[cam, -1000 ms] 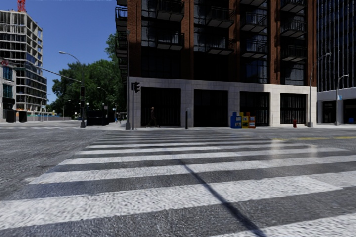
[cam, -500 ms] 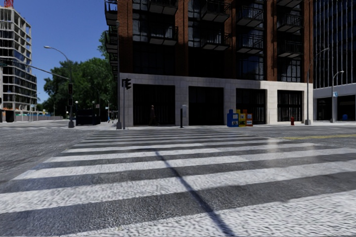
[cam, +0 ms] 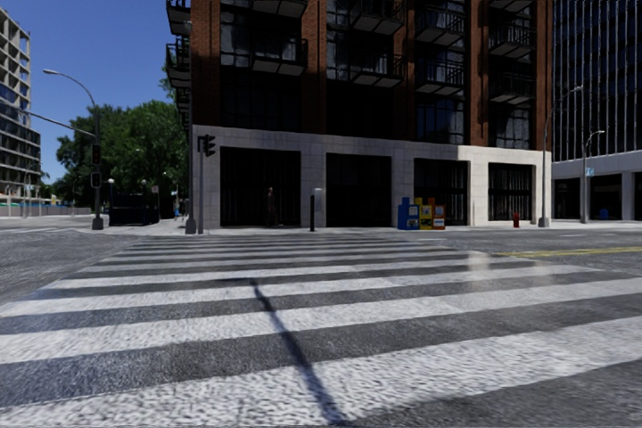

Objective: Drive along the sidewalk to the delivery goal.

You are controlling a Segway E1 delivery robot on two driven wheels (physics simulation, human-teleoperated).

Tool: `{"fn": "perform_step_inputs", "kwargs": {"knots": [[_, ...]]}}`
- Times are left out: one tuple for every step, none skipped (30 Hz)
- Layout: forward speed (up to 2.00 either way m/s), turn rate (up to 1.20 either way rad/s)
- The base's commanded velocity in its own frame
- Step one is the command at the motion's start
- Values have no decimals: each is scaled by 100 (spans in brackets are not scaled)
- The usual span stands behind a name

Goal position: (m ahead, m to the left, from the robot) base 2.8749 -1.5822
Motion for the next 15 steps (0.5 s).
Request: {"fn": "perform_step_inputs", "kwargs": {"knots": [[154, -49], [154, -51], [154, -54], [154, -56], [154, -58], [154, -59], [153, -60], [153, -60], [151, -60], [150, -63], [150, -69], [150, -70], [150, -70], [150, -71], [150, -71]]}}
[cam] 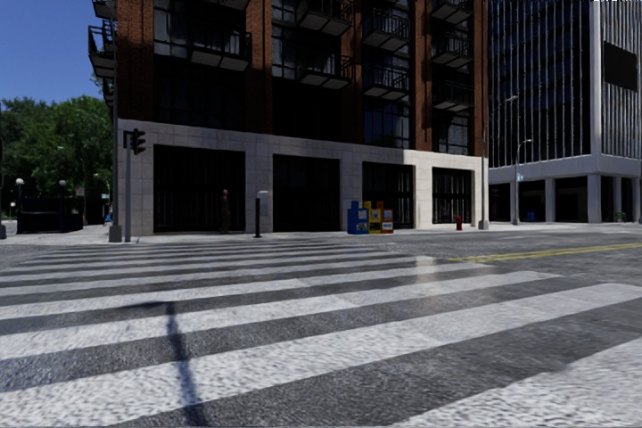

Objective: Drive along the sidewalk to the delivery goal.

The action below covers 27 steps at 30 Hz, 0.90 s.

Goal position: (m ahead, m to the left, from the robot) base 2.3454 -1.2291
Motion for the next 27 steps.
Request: {"fn": "perform_step_inputs", "kwargs": {"knots": [[150, -71], [150, -71], [150, -71], [150, -71], [150, -71], [150, -71], [149, -71], [147, -71], [145, -71], [141, -71], [139, -71], [139, -71], [136, -71], [134, -71], [134, -71], [132, -71], [131, -71], [131, -71], [131, -71], [131, -71], [131, -71], [129, -72], [128, -72], [128, -72], [127, -73], [127, -73], [127, -73]]}}
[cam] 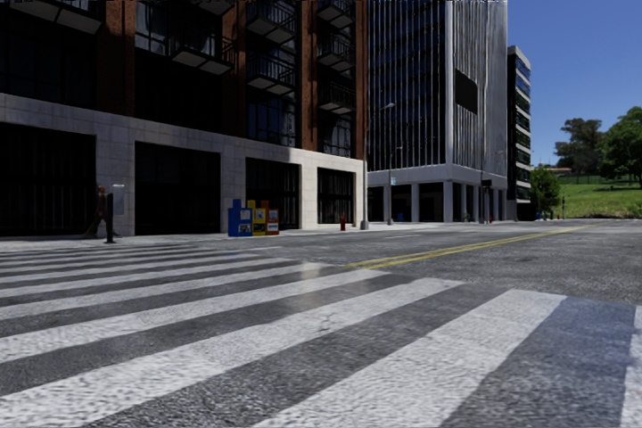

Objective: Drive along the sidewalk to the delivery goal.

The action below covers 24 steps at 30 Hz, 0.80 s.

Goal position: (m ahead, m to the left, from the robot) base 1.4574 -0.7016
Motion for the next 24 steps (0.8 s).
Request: {"fn": "perform_step_inputs", "kwargs": {"knots": [[127, -73], [127, -73], [127, -73], [127, -73], [127, -73], [127, -73], [127, -73], [126, -73], [124, -73], [121, -73], [121, -73], [117, -73], [110, -73], [102, -73], [96, -73], [88, -73], [83, -58], [83, -58], [79, -52], [74, -51], [70, -51], [69, -50], [66, -50], [66, -50]]}}
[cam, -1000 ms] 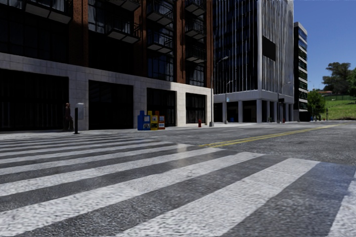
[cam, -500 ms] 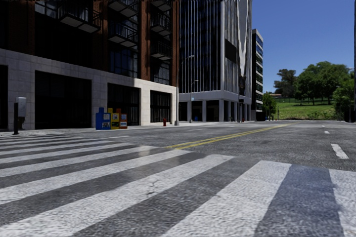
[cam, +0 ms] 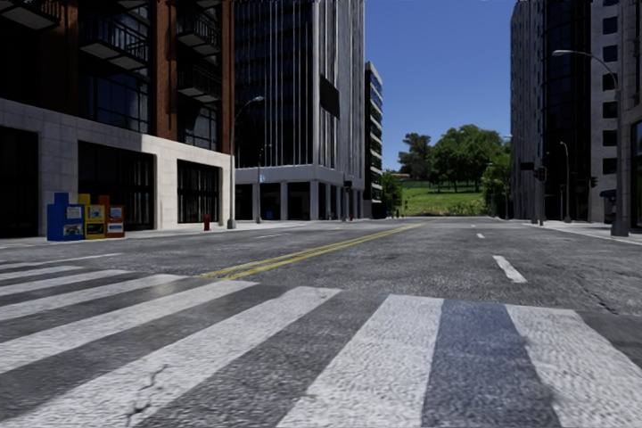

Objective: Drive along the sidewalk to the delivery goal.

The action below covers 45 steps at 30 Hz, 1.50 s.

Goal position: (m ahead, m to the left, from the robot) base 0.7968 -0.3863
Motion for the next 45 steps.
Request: {"fn": "perform_step_inputs", "kwargs": {"knots": [[66, -50], [65, -50], [65, -50], [65, -50], [65, -54], [65, -58], [65, -59], [65, -59], [70, -59], [75, -59], [81, -59], [83, -59], [83, -59], [83, -59], [82, -12], [61, 0], [24, 0], [0, 0], [0, 0], [0, 0], [0, 0], [0, 0], [0, 0], [0, 0], [0, 0], [0, 0], [0, 0], [0, 0], [0, 0], [0, 0], [0, 0], [0, 0], [0, 0], [0, 0], [0, 0], [0, 0], [0, 0], [0, 0], [0, 0], [0, 0], [0, 0], [0, 0], [0, 0], [0, 0], [0, 0]]}}
